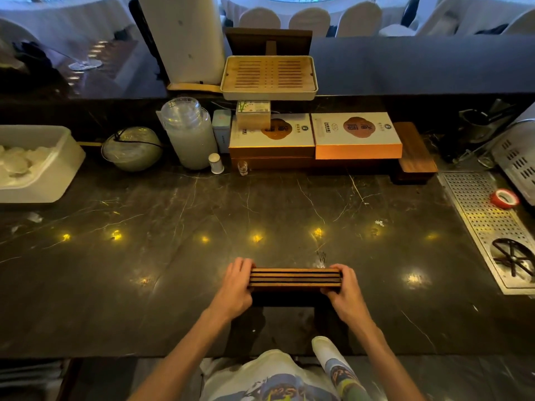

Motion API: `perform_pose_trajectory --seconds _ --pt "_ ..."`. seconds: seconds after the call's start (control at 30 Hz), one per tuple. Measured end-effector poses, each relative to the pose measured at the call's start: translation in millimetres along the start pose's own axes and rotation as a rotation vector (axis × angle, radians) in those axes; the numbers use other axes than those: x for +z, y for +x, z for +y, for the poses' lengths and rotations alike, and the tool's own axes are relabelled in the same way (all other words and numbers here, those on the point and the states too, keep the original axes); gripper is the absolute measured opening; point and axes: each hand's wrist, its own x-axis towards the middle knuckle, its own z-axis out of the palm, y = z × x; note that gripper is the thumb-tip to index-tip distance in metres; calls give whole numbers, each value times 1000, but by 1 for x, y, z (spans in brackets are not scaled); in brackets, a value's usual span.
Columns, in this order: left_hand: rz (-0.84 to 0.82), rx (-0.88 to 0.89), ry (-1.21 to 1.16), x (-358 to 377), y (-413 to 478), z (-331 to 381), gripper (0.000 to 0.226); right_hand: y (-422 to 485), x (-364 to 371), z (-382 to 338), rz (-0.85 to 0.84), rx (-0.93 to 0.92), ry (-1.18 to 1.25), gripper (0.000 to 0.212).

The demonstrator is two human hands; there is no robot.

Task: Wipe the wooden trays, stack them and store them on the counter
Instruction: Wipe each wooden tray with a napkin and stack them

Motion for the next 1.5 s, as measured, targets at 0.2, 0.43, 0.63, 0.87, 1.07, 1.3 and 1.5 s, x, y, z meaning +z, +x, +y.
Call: perform_pose_trajectory --seconds 0.2,0.43,0.63,0.87,1.07,1.3,1.5 --pt "13 -1 397 4 17 31 57 0 16 -53 44 -343 -685 60" --pt "57 155 578 18 14 46 41 1 64 -87 -10 -519 -829 41" --pt "-141 180 -7 -21 17 -7 49 16 7 -42 -5 -454 -617 50" --pt "-24 -217 -835 5 -5 -16 53 14 0 -5 -117 51 393 59" --pt "14 -265 -850 10 -2 -14 57 19 0 -2 -168 90 430 57" --pt "14 -343 -892 5 -1 -7 56 27 1 -1 -169 96 432 55" --pt "-32 -482 -874 1 -2 15 63 41 -16 -7 -261 103 370 56"
